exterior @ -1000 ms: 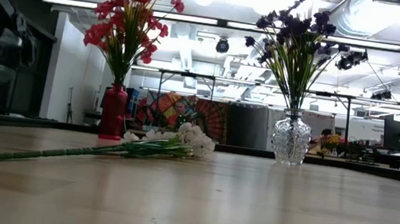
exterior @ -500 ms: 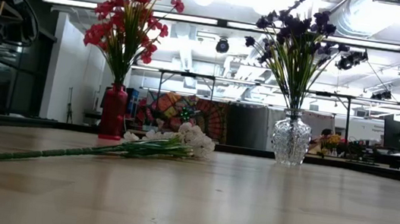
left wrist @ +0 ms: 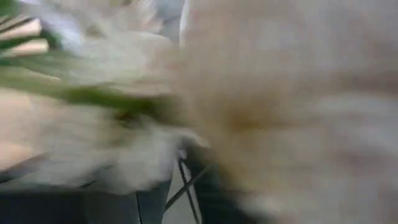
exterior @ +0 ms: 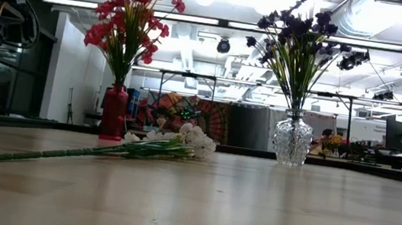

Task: Sort flowers into vase by color
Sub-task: Put the white flowers into the blue vase

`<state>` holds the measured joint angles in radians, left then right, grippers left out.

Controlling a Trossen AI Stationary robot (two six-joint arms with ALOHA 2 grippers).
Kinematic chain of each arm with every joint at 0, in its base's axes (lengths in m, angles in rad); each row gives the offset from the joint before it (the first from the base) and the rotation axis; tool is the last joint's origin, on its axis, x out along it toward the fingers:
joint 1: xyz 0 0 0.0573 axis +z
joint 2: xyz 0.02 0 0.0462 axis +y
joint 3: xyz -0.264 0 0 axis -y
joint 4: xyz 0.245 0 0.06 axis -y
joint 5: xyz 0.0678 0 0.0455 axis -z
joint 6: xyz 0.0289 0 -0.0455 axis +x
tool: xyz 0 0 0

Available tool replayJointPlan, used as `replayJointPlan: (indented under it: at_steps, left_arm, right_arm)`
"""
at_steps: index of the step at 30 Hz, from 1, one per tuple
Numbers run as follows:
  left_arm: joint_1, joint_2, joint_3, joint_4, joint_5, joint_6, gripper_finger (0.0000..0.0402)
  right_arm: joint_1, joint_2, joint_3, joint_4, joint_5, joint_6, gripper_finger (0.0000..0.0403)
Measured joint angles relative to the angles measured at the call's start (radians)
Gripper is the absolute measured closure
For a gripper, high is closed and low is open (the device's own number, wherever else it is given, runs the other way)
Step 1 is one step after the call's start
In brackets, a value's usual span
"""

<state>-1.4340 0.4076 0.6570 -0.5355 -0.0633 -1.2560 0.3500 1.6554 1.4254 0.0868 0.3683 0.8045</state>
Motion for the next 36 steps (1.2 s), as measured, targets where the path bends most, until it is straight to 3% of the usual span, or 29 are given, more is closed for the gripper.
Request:
replayJointPlan:
  at_steps: [9, 20, 27, 36]
  left_arm:
    - [0.002, 0.053, 0.035, 0.014, -0.089, 0.024, 0.0202]
    - [-0.001, 0.257, 0.035, 0.030, 0.145, -0.271, 0.0204]
    - [-0.001, 0.267, 0.034, 0.183, 0.176, -0.320, 0.0204]
    - [0.017, 0.236, 0.034, 0.133, 0.203, -0.382, 0.0204]
  right_arm:
    - [0.004, 0.000, 0.000, 0.000, 0.001, -0.001, 0.0160]
    - [0.004, 0.000, 0.000, 0.000, 0.002, -0.028, 0.0160]
    - [0.004, 0.000, 0.000, 0.000, 0.002, -0.045, 0.0160]
    - [0.004, 0.000, 0.000, -0.001, -0.043, -0.084, 0.0160]
